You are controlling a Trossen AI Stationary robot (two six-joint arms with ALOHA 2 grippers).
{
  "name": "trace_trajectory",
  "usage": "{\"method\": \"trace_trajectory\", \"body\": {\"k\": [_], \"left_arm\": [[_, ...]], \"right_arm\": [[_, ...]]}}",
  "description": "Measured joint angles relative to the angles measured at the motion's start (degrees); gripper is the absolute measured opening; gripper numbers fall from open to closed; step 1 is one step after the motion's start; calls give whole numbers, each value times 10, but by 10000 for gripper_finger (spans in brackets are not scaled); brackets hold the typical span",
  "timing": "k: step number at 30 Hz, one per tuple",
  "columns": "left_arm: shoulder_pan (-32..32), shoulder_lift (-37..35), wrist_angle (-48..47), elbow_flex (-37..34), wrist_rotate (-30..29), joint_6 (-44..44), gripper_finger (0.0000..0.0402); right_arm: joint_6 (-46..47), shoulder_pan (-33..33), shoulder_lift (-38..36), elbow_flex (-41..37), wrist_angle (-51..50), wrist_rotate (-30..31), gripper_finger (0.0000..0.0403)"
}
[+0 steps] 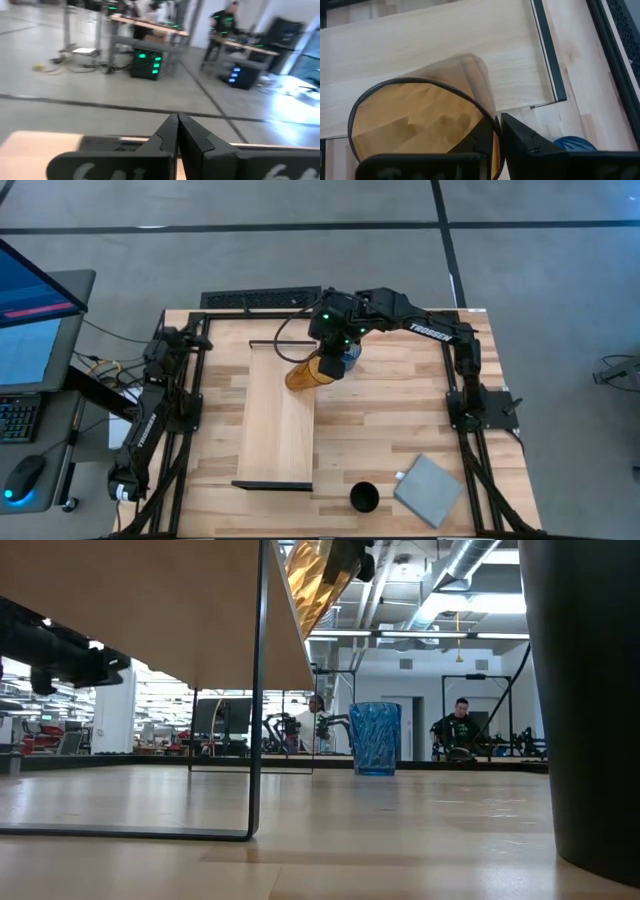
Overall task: Stack small to large cups/mugs on shelf
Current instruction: Put the brown cup on the shelf
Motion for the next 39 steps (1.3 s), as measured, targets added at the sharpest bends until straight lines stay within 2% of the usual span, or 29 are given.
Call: {"method": "trace_trajectory", "body": {"k": [6, 14, 18, 21, 26, 30, 36, 39], "left_arm": [[0, 0, 52, 10, 119, -18, 0], [-4, 0, 230, 14, 316, -170, 0], [-29, 0, 267, 14, 404, -255, 0], [-62, 0, 273, 15, 439, -291, 0], [-143, 3, 272, 29, 455, -310, 0], [-213, 32, 230, 81, 440, -268, 0], [-311, 140, 120, 177, 370, -136, 0], [-357, 206, 105, 206, 339, -85, 0]], "right_arm": [[-10, 0, 0, 0, 14, -24, 56], [-11, 0, 0, 0, 26, -28, 56], [-11, 0, 0, 0, 26, -29, 56], [-10, 0, 0, 0, 29, -30, 56], [-9, 0, -1, 0, 32, -30, 56], [-9, 0, -1, 0, 35, -29, 56], [-9, 0, 0, 0, 45, -29, 56], [-9, 0, 0, 0, 49, -29, 56]]}}
